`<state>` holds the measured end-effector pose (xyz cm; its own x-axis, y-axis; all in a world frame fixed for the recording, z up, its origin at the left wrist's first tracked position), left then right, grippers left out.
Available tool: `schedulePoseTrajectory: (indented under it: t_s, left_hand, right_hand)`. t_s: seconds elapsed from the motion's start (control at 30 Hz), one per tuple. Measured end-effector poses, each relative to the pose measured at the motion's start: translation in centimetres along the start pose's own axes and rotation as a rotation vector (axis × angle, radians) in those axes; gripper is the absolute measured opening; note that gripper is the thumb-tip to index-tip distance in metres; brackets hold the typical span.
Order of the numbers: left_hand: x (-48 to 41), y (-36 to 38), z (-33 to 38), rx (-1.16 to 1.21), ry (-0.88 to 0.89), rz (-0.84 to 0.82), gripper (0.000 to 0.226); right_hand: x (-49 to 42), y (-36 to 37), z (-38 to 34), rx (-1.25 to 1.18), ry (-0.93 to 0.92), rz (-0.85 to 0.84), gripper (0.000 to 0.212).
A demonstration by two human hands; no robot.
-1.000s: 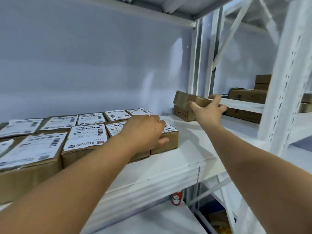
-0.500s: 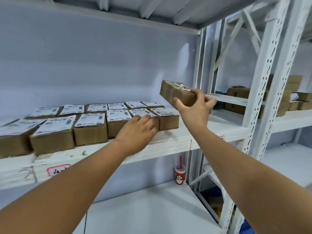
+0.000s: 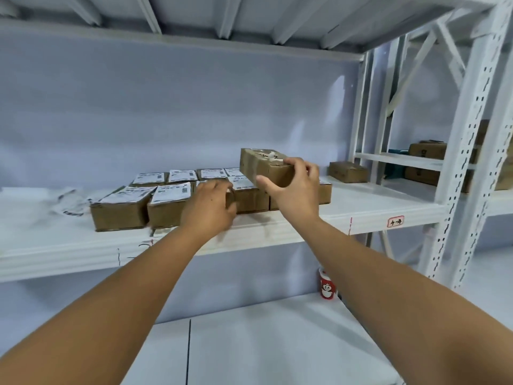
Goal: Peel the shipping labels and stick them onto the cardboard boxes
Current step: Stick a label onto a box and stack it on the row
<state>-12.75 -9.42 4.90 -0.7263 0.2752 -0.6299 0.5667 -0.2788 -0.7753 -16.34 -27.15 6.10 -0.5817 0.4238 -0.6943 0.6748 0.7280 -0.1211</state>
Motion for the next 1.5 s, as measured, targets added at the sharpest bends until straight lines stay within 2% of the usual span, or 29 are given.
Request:
schedulePoseTrajectory:
  t_s: [0.13, 0.27, 0.47, 0.6, 0.83, 0.93, 1.0, 1.07, 1.13, 1.23, 1.3, 1.37, 1.43, 1.5]
  left_hand:
    - [-0.4, 0.0, -3.4, -0.044, -0.049, -0.011, 0.049]
    - [-0.8, 0.0, -5.5, -0.147, -0.019, 0.037, 0.042]
    - [-0.8, 0.1, -7.6, -0.180, -0.022, 0.071, 0.030]
    - [-0.2, -0.5, -8.5, -0.119, -0.067, 0.168, 0.032]
    - [0.4, -0.6, -9.5, -0.025, -0.068, 0.091, 0.026]
    - [0.7, -1.4, -9.7, -0.012, -0.093, 0.116, 0.028]
    - [0.9, -2.2, -10.3, -0.017, -0.107, 0.170, 0.028]
    - [1.3, -3.3, -11.7, 0.018, -0.155, 0.297, 0.026]
    - [2.0, -4.7, -14.0, 0.130, -0.264, 0.477, 0.022]
    - [3.0, -5.7, -18.9, 0.334, -0.529, 0.617, 0.024]
    - [3.4, -4.8, -23.0, 0.382, -0.722, 0.548, 0.031]
    - [3.7, -2.8, -26.6, 0.356, -0.832, 0.346, 0.031]
    - [3.6, -1.3, -28.5, 0.320, -0.808, 0.154, 0.030]
    - [2.8, -0.7, -29.5, 0.257, -0.687, 0.057, 0.025]
  right_hand:
    - [-0.2, 3.9, -1.0, 0.014, -0.010, -0.072, 0.069]
    - [-0.6, 7.5, -1.3, 0.015, -0.003, -0.141, 0.072]
    - [0.0, 11.7, -2.1, -0.001, -0.035, -0.186, 0.073]
    - [0.6, 12.5, -2.2, 0.081, -0.040, -0.179, 0.076]
    - [1.3, 12.3, -2.4, 0.270, -0.019, -0.172, 0.085]
    - [1.5, 12.0, -3.7, 0.293, -0.139, -0.093, 0.077]
    - [2.1, 12.2, -5.6, 0.238, -0.332, -0.074, 0.058]
    - [3.1, 13.0, -8.0, 0.221, -0.547, -0.114, 0.041]
    - [4.4, 14.7, -10.1, 0.236, -0.678, -0.270, 0.031]
    - [5.7, 17.4, -11.8, 0.255, -0.675, -0.499, 0.026]
    - [5.8, 18.8, -12.7, 0.242, -0.653, -0.554, 0.024]
    - [5.6, 20.4, -13.4, 0.235, -0.615, -0.635, 0.022]
    - [5.7, 22.1, -13.9, 0.279, -0.601, -0.760, 0.022]
    - [5.9, 24.0, -14.5, 0.355, -0.634, -0.857, 0.025]
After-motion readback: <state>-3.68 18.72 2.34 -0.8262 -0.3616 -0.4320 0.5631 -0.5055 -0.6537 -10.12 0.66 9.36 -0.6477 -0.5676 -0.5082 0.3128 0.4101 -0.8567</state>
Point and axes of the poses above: each hand's wrist, its own x-axis away from the middle knuckle, its own y-axis out of the palm, z = x × y, the point moved 5 cm from there along -x, towards the middle knuckle, and after that the axes turned 11 degrees about -x, right-handed, at the moved point
